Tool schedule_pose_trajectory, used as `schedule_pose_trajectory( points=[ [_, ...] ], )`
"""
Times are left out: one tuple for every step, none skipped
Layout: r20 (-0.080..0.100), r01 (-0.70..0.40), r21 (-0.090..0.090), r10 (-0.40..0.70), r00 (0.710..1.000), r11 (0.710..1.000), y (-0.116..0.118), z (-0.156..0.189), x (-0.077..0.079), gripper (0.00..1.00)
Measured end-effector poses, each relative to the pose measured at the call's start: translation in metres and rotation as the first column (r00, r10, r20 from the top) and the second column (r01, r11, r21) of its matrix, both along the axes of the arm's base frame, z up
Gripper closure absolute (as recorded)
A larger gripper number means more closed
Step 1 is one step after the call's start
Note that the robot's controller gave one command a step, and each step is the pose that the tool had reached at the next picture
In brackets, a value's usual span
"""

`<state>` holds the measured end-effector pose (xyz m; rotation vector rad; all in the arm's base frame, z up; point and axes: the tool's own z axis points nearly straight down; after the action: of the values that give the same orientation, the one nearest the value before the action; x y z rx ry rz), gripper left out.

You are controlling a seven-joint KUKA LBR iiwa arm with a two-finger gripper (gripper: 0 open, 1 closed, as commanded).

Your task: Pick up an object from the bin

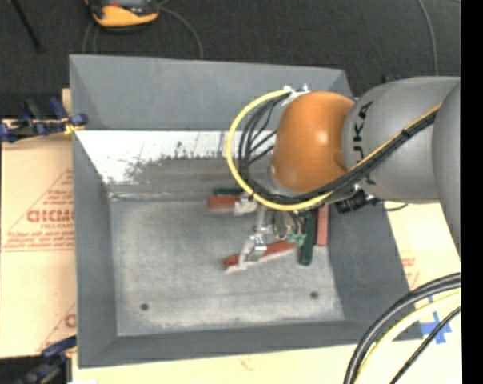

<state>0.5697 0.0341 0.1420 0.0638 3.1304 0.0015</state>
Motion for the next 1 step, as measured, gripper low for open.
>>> schedule_pose_trajectory(
  points=[
    [-0.009, -0.139, -0.002, 0.139, 0.99, 0.99, -0.0257, -0.0338, -0.0001, 0.0]
  ],
)
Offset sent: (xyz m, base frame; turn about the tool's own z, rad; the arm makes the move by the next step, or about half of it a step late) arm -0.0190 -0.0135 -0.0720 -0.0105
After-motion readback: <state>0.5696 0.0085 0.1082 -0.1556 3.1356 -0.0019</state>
